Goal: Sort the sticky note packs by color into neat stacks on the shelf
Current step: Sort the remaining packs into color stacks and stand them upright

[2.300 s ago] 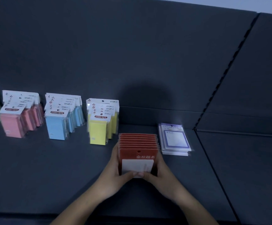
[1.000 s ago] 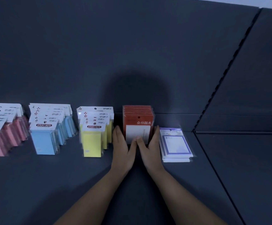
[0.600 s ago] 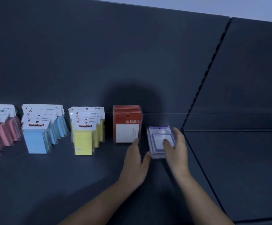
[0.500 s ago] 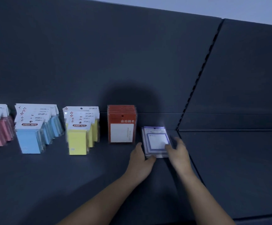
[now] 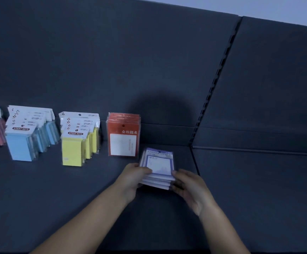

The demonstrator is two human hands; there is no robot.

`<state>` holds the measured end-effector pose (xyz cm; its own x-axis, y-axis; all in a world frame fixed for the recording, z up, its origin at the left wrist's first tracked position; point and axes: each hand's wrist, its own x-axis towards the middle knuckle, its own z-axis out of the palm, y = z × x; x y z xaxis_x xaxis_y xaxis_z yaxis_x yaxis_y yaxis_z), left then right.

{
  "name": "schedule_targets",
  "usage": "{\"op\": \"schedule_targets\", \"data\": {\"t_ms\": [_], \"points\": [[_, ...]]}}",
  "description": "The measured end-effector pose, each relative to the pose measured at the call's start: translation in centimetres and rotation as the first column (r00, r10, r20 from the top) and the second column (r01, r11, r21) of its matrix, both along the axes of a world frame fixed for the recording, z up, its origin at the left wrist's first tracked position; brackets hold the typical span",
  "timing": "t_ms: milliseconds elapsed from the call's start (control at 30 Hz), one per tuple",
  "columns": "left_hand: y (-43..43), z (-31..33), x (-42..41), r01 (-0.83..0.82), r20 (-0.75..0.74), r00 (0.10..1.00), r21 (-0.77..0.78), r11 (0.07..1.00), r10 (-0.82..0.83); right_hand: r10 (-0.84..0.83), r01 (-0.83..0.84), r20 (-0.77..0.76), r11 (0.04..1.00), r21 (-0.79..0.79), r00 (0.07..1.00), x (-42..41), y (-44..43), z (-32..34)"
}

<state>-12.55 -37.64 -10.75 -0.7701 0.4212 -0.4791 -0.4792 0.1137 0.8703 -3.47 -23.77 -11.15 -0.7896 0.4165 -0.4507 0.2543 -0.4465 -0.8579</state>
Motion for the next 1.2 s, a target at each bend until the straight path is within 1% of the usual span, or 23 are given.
{"op": "schedule_targets", "data": {"t_ms": [33,100,167,267,367,433,533,633,733,800,900,967,1100,1200], "points": [[-0.5,-0.1,0.2,0.027,-0.019,0.999,0.000,1.000,-0.027,0.043,-0.043,-0.015,0.999,0.025,0.999,0.2,0.0,0.0],[-1.5,-0.4,0.9,0.066,-0.111,0.992,-0.001,0.998,-0.065,0.104,-0.097,-0.068,0.990,0.107,0.992,0.5,-0.3,-0.1],[-2.3,-0.5,1.9,0.076,-0.239,0.968,0.000,0.997,-0.074,0.119,-0.084,-0.138,0.968,0.236,0.983,0.9,-0.9,-0.3],[-2.9,-1.0,3.3,0.050,-0.438,0.898,0.001,0.999,-0.045,0.109,-0.002,-0.240,0.913,0.408,0.965,1.5,-1.9,-0.6],[-3.3,-2.1,4.0,0.026,-0.576,0.817,-0.005,1.000,-0.024,0.169,-0.010,-0.265,0.859,0.512,0.949,2.0,-2.8,-1.2],[-3.4,-2.5,4.0,0.051,-0.602,0.797,-0.011,0.999,-0.047,0.192,-0.042,-0.235,0.851,0.524,0.953,2.0,-3.5,-1.6],[-3.2,-2.8,3.7,0.086,-0.630,0.773,-0.013,0.996,-0.075,0.167,-0.047,-0.173,0.836,0.546,0.971,1.6,-4.6,-2.3],[-2.8,-3.1,3.5,0.082,-0.683,0.725,-0.042,0.996,-0.089,0.127,-0.028,-0.115,0.779,0.626,0.985,1.2,-5.0,-2.8],[-2.3,-3.8,3.2,0.083,-0.708,0.696,-0.080,0.993,-0.115,0.094,0.011,-0.110,0.711,0.703,0.989,1.2,-4.7,-3.2],[-1.6,-4.1,2.9,0.067,-0.725,0.679,-0.100,0.993,-0.118,0.100,0.016,-0.116,0.685,0.728,0.988,1.0,-4.0,-3.2],[-0.2,-4.4,2.6,0.025,-0.718,0.685,-0.145,0.989,-0.122,0.114,-0.005,-0.097,0.670,0.742,0.989,0.1,-2.5,-3.1],[0.8,-4.4,2.3,0.007,-0.706,0.698,-0.163,0.987,-0.121,0.090,0.014,-0.097,0.661,0.750,0.991,-0.4,-1.6,-3.2],[2.7,-4.5,1.0,-0.026,-0.738,0.665,-0.175,0.984,-0.114,0.059,0.039,-0.101,0.642,0.765,0.993,-1.9,0.0,-3.5],[4.1,-4.5,0.0,-0.072,-0.743,0.664,-0.176,0.982,-0.084,0.061,0.037,-0.099,0.642,0.766,0.993,-3.1,1.2,-3.5]]}}
